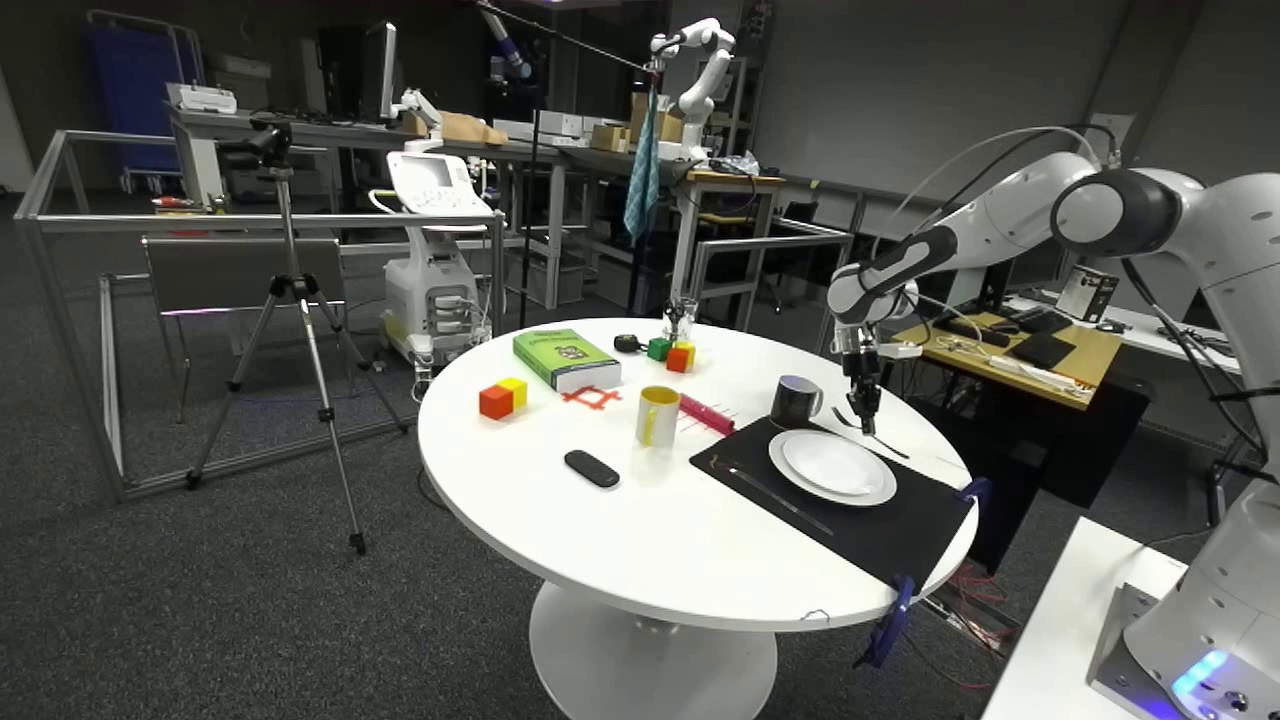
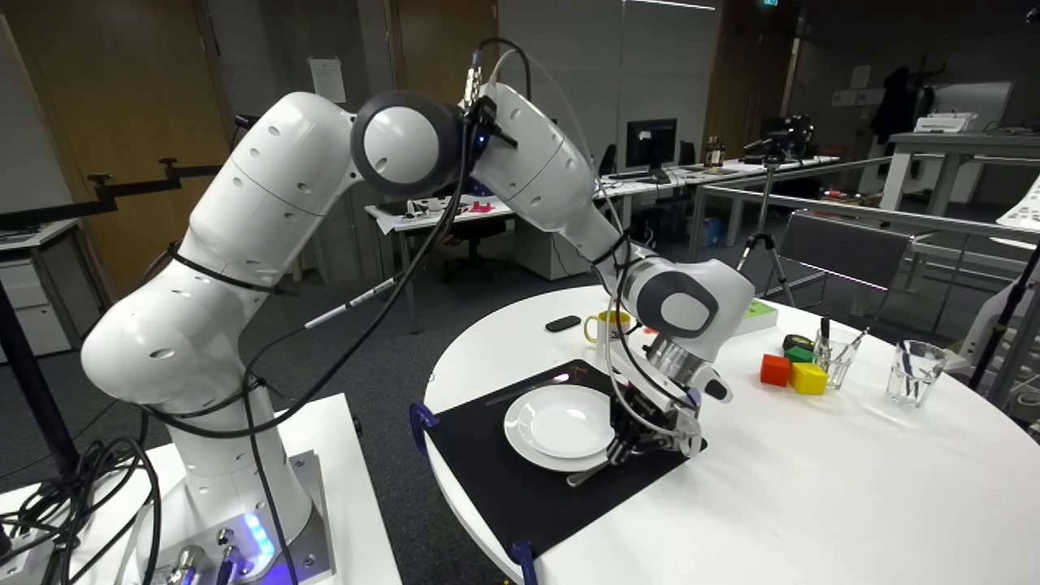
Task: Take the fork out of the cup then move the cup off of the table mat
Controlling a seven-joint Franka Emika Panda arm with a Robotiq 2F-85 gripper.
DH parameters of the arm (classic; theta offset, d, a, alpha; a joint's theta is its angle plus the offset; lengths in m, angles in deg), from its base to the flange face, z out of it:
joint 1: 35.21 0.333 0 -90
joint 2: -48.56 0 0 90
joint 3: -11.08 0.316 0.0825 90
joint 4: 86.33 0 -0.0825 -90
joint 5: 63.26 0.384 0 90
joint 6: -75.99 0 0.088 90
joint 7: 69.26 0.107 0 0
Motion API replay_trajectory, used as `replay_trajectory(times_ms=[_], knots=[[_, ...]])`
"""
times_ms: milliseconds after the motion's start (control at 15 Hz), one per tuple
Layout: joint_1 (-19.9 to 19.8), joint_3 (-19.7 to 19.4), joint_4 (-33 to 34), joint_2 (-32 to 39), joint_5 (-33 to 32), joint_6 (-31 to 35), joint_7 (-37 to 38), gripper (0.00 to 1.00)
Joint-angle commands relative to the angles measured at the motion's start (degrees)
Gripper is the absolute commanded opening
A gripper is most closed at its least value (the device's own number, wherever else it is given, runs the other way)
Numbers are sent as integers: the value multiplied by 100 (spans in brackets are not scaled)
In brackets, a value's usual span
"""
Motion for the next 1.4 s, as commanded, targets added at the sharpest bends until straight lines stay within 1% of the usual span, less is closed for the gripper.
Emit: replay_trajectory(times_ms=[0,1000,1333], knots=[[-72,48,107,29,-200,-91,-51,1],[-22,103,255,364,-395,148,-45,1],[-26,104,378,490,-471,103,-43,1]])
